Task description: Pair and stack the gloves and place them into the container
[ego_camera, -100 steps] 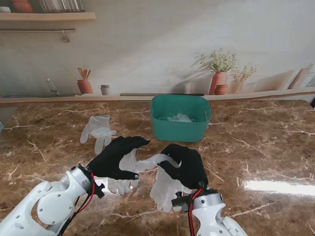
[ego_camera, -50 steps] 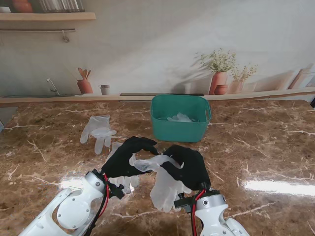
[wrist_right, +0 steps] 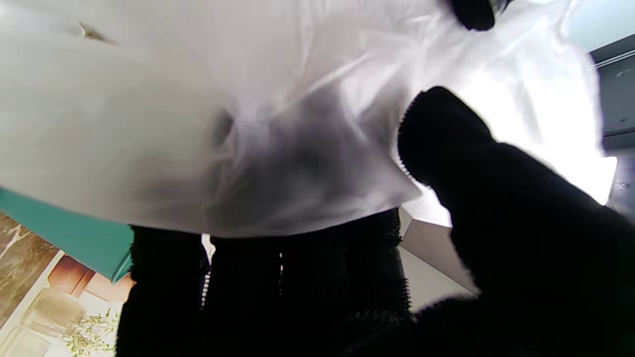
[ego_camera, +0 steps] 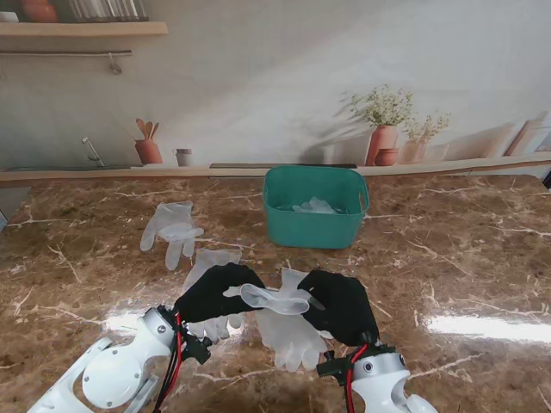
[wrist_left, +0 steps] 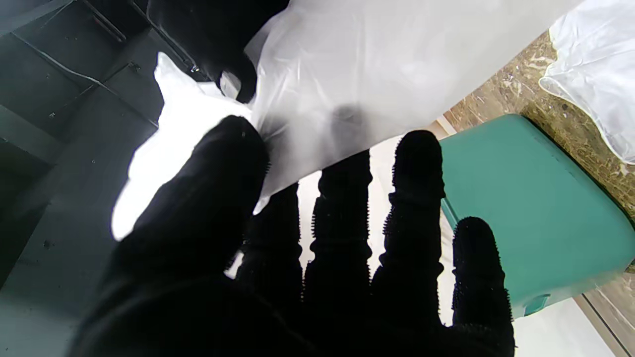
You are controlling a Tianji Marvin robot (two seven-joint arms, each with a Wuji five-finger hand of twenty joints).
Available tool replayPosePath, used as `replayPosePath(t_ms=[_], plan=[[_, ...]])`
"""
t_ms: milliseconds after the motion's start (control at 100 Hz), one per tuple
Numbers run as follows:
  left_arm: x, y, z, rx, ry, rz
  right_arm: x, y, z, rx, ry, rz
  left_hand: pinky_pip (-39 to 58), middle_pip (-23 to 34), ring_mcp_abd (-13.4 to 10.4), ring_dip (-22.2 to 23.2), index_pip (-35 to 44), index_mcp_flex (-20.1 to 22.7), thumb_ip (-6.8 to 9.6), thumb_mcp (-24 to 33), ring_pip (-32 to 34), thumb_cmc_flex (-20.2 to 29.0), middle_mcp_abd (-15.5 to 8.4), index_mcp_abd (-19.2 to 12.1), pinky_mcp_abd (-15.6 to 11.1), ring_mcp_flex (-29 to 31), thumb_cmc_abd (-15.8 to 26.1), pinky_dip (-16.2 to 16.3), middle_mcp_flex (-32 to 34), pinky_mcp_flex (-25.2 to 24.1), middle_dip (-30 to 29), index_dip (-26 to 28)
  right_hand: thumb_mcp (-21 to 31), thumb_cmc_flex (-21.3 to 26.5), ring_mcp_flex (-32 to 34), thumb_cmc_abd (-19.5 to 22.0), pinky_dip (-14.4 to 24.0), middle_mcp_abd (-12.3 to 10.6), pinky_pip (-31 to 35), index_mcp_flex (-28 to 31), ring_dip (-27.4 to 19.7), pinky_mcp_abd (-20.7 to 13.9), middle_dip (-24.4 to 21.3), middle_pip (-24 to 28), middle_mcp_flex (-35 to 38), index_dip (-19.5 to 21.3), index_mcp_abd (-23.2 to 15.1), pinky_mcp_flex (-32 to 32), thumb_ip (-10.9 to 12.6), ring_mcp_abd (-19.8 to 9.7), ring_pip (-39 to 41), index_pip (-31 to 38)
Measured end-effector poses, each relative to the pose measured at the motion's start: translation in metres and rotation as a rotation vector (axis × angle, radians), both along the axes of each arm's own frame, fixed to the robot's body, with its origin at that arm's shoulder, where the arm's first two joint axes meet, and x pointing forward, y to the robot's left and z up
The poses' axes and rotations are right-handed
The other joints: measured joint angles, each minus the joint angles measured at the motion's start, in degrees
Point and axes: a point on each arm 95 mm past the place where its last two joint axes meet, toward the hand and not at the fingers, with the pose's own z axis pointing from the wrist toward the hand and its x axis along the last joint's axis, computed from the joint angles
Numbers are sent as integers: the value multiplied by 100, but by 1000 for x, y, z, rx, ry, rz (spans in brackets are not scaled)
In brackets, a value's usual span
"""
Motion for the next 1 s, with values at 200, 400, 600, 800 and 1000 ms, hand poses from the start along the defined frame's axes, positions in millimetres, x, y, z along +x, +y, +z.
replayPosePath(t_ms=[200, 400, 600, 800, 1000], plan=[[-6, 1, -3, 12, 27, -61, -15, -2, -12, -18, 48, 23, 699, 156, 23, 9, 6, 82, 16, 52, 265, 87, 0, 442, 28, 538, 0, 49, 516, 372, -329, -1, -5, 264, 52, -231, 0, 2, 162, 60, 12, 31, -199, 353, 6, -307, 74, 350, -104, 1, 286, 64], [-7, 4, -7, 55, 71, -83, -22, -3, -20, -35, 123, 20, 922, 117, 23, -43, 14, 208, 19, 52, 352, 87, -4, 697, 29, 822, 0, 53, 778, 534, -437, -1, -15, 265, 111, -251, 0, 2, 211, 60, 12, 32, -280, 525, 51, -438, 138, 557, -117, 2, 491, 70], [10, 2, -25, 129, 153, -82, -7, -4, -35, -56, 243, -33, 998, 120, 23, -45, 21, 208, 19, 54, 354, 87, -4, 801, 29, 823, 0, 81, 778, 537, -439, -1, -26, 288, 111, -250, -63, 2, 269, 59, 12, 45, -343, 569, 51, -460, 152, 573, -118, 2, 517, 72], [37, -7, -44, 258, 183, -48, 25, -6, -57, -100, 328, -95, 1005, 120, 23, -46, 72, 208, 21, 55, 355, 151, -4, 849, -67, 823, 2, 102, 778, 385, -476, -1, -32, 288, 111, -250, -120, 3, 275, 54, 13, 45, -417, 569, 51, -508, 156, 573, -118, 2, 522, 72], [67, -26, -51, 374, 152, 26, 58, -9, -76, -153, 368, -153, 1001, 211, 35, -46, 74, 200, 44, 184, 499, 158, -4, 852, -135, 823, 7, 103, 778, 322, -477, -2, -85, 291, 111, -203, -127, 3, 276, 49, -20, 45, -483, 569, 51, -514, 156, 528, -118, 2, 507, 72]])
